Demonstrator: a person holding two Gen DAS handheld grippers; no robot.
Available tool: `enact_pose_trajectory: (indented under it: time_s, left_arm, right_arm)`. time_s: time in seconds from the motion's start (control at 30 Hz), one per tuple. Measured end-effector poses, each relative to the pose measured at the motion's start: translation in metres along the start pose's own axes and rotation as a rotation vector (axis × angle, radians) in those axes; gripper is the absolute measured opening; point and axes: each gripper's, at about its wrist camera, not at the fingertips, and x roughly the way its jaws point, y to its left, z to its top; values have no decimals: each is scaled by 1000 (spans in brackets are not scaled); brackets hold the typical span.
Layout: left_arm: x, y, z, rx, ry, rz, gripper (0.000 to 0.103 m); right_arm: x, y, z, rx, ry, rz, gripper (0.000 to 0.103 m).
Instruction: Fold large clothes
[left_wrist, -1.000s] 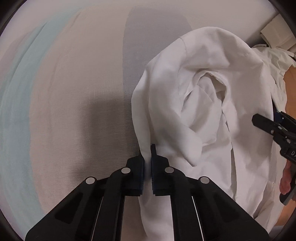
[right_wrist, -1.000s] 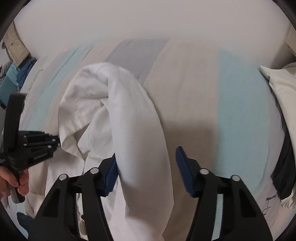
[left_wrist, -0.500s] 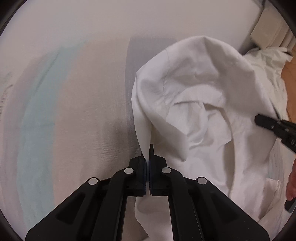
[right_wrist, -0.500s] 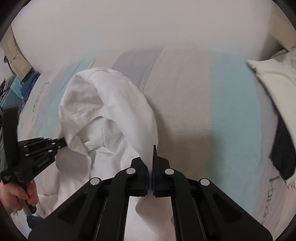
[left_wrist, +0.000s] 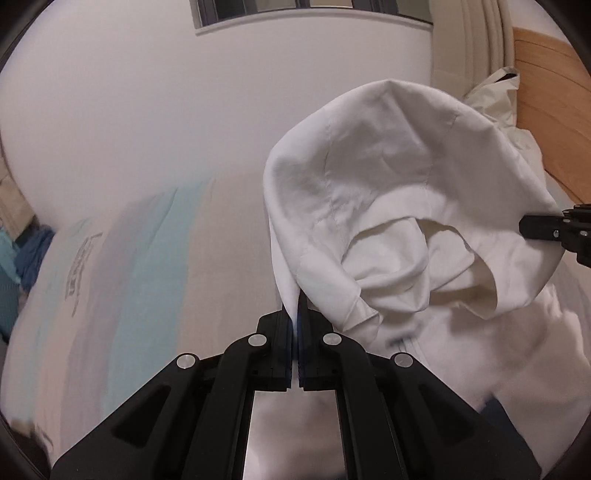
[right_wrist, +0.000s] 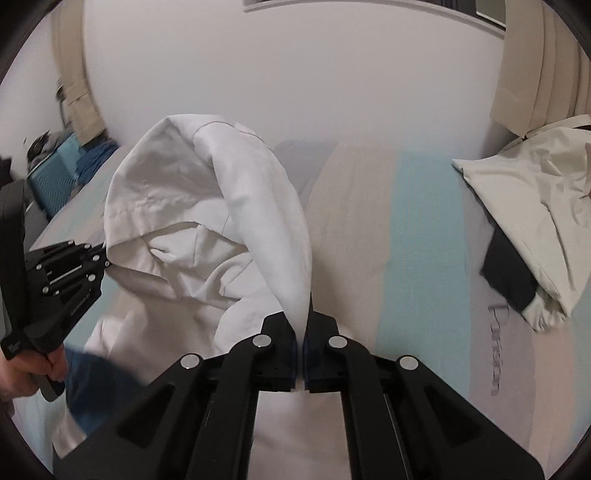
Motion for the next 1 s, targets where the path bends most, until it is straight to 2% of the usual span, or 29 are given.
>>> enact_pose_trajectory:
  time_s: [0.2,0.23,0.3,0.5,0.57,0.6,0.63,0.67,0.7,0.73,0.77,0.9,1.0]
  left_arm:
    - [-57,-18,-59,-46,55,3,1]
    - [-50,-15,-72,-49,67,0,1]
    - [-62,-19,-87,-50,88,-1,1]
    - [-51,-61,-144,-36,160,-12,1]
    - [-44,-68,-154,-24,194,-25,6]
    - [-44,-66,-156,-29,200,-30,14]
    - [-47,-64,-159,-39,203,-40,45]
    - [-54,-61,-158,-45,188,-40,66]
    - [-61,-59,-157,-48,160,-41,93]
    - [-75,-55,-157,-41,100,-56,94]
    - [-84,-53,-156,-27,66,-76,96]
    - [-93,-47,-148,32,75,-154,97]
    - [-82,-40,-130,59,89,-217,97]
  right_arm:
    - [-37,29,-60,-1,20,11,1]
    - [-42,35,-72,-5,26,5,1]
    - [-48,44,-92,-10,49,3,1]
    - [-48,44,-148,75,130,-9,1]
    - [-40,40,-163,88,188,-2,5]
    - [-38,38,-168,97,207,-13,5]
    - [-41,37,-172,102,202,-19,8]
    - [-44,38,-173,103,205,-2,16]
    - [-48,39,-174,93,207,10,23]
    - [-55,43,-173,65,200,11,38]
    - [-62,47,-172,34,189,16,45]
    - [-75,60,-168,-60,190,61,45]
    - [-79,66,-155,-150,194,89,45]
